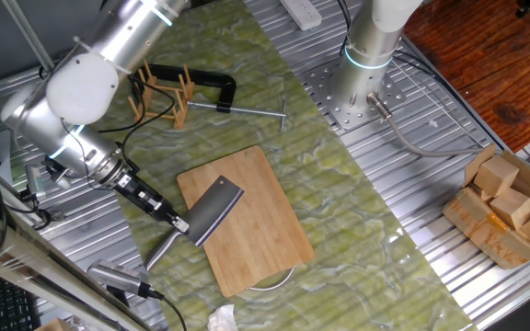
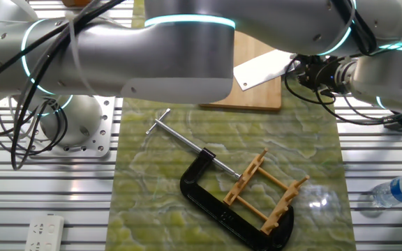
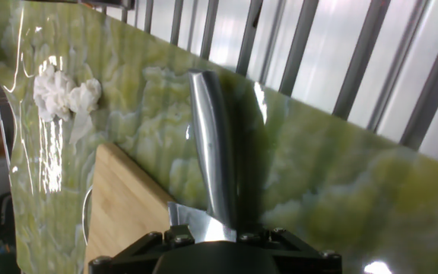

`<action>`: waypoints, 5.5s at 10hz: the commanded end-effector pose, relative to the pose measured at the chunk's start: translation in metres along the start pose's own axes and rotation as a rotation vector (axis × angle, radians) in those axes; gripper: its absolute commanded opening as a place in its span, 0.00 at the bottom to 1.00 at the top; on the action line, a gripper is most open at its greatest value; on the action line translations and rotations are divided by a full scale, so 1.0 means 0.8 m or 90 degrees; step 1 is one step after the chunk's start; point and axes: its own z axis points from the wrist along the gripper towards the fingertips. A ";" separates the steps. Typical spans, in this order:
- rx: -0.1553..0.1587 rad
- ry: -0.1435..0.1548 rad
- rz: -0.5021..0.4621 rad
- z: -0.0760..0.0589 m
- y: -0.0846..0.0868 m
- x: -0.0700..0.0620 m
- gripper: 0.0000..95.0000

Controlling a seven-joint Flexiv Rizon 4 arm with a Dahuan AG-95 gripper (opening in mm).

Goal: Put the knife on the knife rack

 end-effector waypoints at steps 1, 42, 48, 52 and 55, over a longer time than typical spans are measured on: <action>0.001 -0.002 0.000 0.003 0.001 0.002 0.40; 0.254 -0.014 0.078 -0.036 0.079 0.052 0.00; 0.282 -0.034 0.091 -0.024 0.090 0.052 0.00; 0.314 -0.015 0.079 -0.022 0.097 0.052 0.00; 0.330 -0.003 0.055 -0.024 0.102 0.054 0.00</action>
